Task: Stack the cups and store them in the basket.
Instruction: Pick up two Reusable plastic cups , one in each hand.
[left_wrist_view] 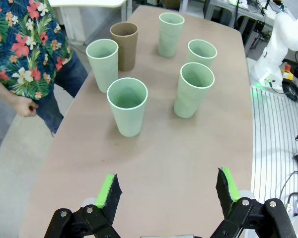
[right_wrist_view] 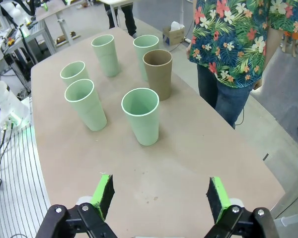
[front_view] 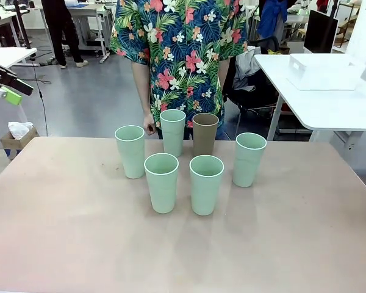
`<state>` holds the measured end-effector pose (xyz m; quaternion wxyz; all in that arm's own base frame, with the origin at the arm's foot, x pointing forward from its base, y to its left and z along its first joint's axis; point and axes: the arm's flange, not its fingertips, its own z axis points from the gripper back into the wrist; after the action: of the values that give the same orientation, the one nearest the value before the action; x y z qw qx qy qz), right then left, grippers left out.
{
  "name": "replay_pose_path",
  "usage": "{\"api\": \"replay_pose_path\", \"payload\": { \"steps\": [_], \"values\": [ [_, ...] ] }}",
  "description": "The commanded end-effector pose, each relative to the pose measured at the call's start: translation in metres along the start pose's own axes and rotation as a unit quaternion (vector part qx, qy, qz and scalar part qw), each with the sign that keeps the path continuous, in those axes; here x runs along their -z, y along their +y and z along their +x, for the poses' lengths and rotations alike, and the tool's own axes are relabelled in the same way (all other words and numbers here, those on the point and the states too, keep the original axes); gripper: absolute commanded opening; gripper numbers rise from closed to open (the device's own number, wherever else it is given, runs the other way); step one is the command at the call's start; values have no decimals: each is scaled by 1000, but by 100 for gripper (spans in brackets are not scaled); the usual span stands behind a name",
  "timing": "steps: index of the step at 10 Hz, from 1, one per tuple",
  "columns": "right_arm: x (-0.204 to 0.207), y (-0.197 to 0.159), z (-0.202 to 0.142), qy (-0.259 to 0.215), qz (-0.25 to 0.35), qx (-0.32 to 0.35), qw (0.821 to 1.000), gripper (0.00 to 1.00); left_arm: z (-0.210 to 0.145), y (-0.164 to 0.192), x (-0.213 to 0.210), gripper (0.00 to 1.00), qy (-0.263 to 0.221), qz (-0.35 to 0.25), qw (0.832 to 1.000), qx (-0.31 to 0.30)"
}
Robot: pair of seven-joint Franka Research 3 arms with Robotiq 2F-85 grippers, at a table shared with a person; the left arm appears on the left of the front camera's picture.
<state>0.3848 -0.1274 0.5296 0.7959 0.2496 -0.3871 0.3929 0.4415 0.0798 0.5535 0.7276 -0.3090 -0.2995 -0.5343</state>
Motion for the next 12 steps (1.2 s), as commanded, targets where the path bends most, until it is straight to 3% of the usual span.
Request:
{"api": "replay_pose_path", "payload": {
  "steps": [1, 6, 9, 12],
  "values": [
    [1, -3, 1, -12, 3, -13, 1000, 100, 1, -1, 0, 100, -4, -3, 1000, 5],
    [0, 0, 0, 0, 0, 0, 1000, 100, 0, 0, 0, 100, 0, 0, 1000, 0],
    [42, -49, 5, -32, 78, -30, 996, 100, -12, 46, 12, 100, -33, -31, 999, 10],
    [83, -73, -6, -69, 147, -50, 985, 100, -26, 82, 29, 100, -86, -74, 993, 37]
  ]
}}
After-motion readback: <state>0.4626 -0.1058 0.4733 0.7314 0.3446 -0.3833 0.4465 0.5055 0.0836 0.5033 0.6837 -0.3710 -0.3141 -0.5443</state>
